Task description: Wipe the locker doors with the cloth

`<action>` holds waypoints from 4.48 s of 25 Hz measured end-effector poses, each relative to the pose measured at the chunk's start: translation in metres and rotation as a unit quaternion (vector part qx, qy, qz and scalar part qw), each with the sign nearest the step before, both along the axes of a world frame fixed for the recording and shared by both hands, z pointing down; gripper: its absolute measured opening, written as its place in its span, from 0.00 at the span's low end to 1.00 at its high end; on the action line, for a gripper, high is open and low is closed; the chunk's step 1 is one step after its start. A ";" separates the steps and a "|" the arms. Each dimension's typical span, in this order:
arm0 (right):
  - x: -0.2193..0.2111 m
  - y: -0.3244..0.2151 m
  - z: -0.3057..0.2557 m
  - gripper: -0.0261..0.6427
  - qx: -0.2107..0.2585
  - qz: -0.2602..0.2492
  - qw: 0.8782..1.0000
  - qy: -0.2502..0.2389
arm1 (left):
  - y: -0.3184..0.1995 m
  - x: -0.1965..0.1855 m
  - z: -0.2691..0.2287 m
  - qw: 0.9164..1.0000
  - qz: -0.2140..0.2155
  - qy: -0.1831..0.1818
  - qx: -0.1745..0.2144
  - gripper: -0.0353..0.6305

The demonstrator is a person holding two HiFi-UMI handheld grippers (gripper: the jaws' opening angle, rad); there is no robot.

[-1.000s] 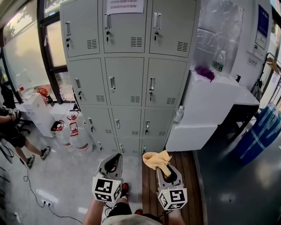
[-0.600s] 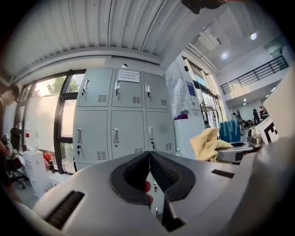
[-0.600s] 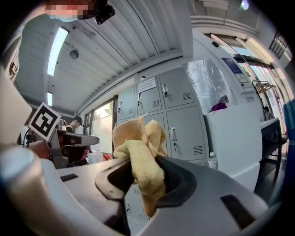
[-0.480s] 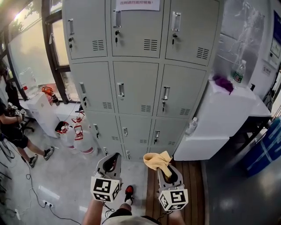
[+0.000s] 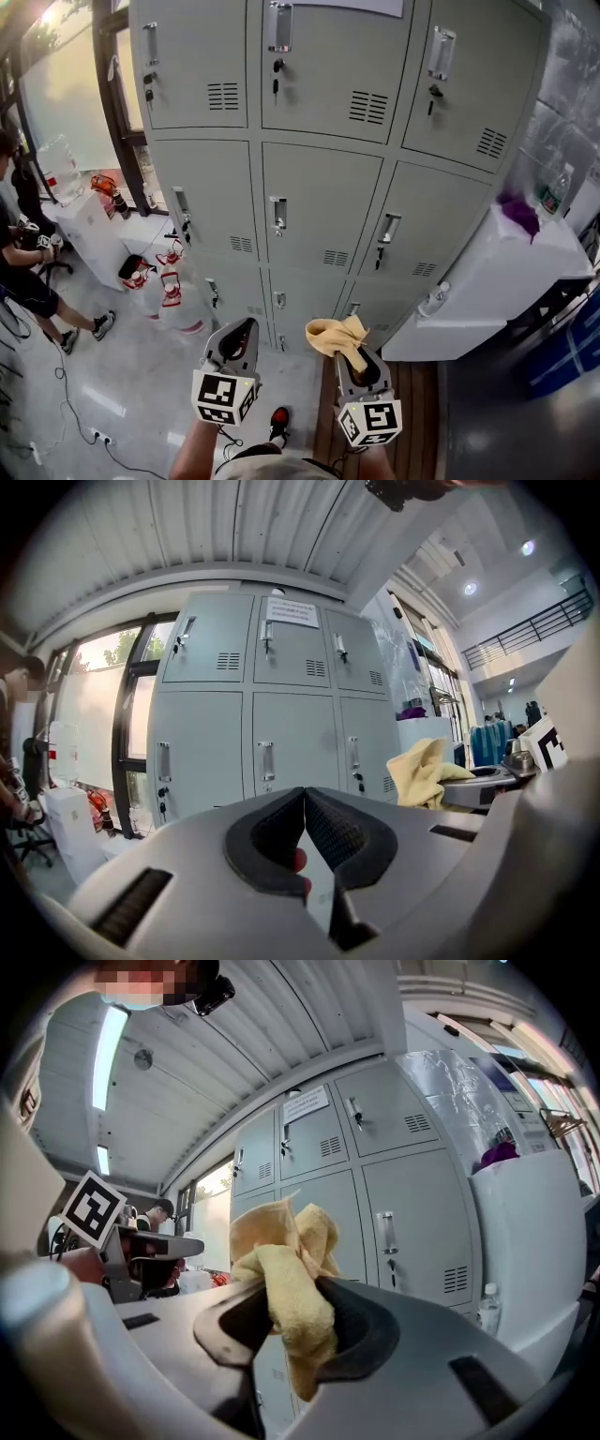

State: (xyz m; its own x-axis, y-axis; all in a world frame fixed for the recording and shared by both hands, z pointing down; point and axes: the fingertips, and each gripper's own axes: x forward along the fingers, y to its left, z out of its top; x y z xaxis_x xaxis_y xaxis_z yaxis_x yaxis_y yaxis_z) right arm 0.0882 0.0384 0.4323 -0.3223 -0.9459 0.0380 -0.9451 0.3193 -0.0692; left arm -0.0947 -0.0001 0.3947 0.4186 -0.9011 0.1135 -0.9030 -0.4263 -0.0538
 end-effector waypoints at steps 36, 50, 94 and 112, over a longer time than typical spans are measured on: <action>-0.104 -0.245 -0.164 0.23 0.136 -0.054 0.989 -0.035 | -0.179 -0.076 -0.009 0.999 -0.033 0.011 0.018 0.09; -0.130 -0.298 -0.178 0.23 0.139 -0.093 0.985 -0.053 | -0.197 -0.093 -0.011 0.996 -0.082 0.013 0.018 0.09; 0.047 -0.279 -0.175 0.23 0.144 0.082 0.986 -0.023 | -0.211 0.025 0.007 0.999 0.043 0.016 -0.003 0.09; 0.042 -0.250 -0.177 0.23 0.161 0.067 0.984 -0.041 | -0.217 0.020 0.008 0.999 0.042 0.017 -0.005 0.09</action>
